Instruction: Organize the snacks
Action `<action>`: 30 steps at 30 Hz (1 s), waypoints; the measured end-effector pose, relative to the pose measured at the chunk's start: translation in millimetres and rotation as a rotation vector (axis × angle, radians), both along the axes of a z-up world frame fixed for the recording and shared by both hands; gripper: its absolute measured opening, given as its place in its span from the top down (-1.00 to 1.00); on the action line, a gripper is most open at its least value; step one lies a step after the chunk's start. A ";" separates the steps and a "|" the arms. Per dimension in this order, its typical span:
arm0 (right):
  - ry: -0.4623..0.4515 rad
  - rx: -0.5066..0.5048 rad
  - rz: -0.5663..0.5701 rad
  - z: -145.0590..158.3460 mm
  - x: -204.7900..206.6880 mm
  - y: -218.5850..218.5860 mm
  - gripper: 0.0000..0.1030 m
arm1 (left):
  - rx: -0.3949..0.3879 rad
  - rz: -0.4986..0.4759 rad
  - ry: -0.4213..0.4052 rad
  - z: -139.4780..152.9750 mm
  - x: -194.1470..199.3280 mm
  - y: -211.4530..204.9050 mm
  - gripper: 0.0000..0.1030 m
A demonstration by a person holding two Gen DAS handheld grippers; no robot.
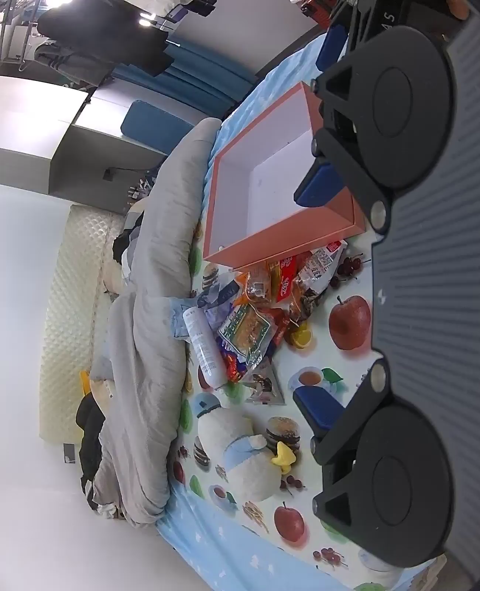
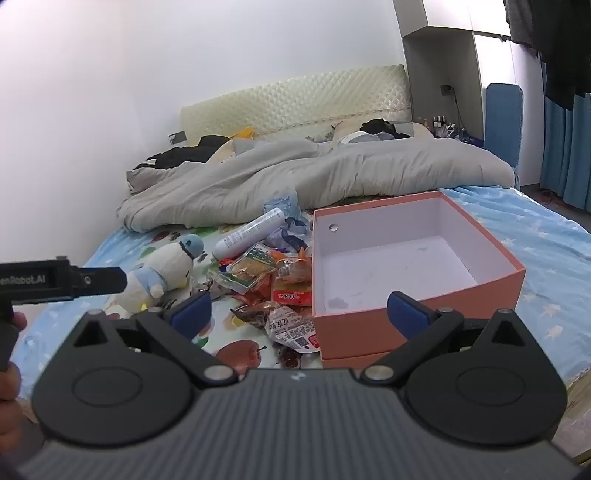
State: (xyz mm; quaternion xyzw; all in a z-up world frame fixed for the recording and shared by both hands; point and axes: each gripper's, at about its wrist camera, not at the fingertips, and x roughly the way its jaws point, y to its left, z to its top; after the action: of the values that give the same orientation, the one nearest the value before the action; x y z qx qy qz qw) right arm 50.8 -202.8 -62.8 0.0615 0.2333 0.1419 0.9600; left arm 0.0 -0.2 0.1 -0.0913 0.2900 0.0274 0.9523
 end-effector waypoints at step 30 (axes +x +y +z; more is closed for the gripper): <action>0.026 0.012 -0.005 -4.5 0.3 -1.0 -1.00 | -0.008 -0.015 0.020 -6.6 1.3 -0.9 -1.00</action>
State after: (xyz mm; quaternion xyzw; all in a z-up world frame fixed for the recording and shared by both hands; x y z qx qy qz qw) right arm 51.1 -203.8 -67.2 0.0697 0.2448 0.1401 0.9569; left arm 1.3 -1.1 -6.5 -0.0925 0.3003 0.0199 0.9491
